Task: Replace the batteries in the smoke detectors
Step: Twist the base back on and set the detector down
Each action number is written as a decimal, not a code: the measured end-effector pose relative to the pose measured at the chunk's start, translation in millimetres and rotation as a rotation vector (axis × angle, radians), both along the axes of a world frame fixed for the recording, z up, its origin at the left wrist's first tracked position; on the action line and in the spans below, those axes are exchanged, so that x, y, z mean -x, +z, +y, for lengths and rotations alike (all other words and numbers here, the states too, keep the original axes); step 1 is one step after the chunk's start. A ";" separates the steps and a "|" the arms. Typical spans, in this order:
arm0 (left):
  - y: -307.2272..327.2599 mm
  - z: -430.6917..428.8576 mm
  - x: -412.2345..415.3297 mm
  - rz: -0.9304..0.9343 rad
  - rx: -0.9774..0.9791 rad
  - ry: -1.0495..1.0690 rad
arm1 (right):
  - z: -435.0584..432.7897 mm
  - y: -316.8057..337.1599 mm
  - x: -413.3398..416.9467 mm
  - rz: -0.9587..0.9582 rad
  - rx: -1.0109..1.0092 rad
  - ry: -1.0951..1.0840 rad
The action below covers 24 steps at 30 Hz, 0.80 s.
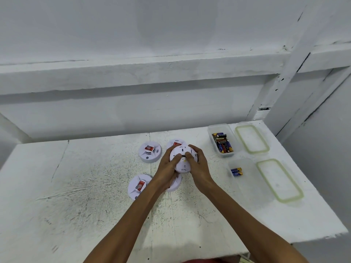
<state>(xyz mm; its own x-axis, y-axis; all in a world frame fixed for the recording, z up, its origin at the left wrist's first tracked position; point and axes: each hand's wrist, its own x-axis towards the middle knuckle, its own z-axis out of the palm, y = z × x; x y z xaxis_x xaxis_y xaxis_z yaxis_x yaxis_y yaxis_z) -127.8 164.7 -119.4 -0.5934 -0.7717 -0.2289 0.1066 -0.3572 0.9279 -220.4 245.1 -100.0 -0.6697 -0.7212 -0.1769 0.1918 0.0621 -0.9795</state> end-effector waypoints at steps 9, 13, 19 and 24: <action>10.6 -5.5 -4.9 0.087 -0.090 -0.030 | 3.4 1.1 8.7 -0.105 0.022 0.084; 7.9 -5.8 -2.3 0.067 -0.121 0.001 | 5.2 12.0 11.2 -0.171 0.023 0.141; 1.2 -5.7 -4.0 0.013 -0.054 -0.007 | 12.8 13.6 22.9 -0.222 -0.035 0.226; 4.9 -2.0 -1.1 0.075 -0.167 0.016 | 13.3 6.3 12.4 0.270 -0.309 0.108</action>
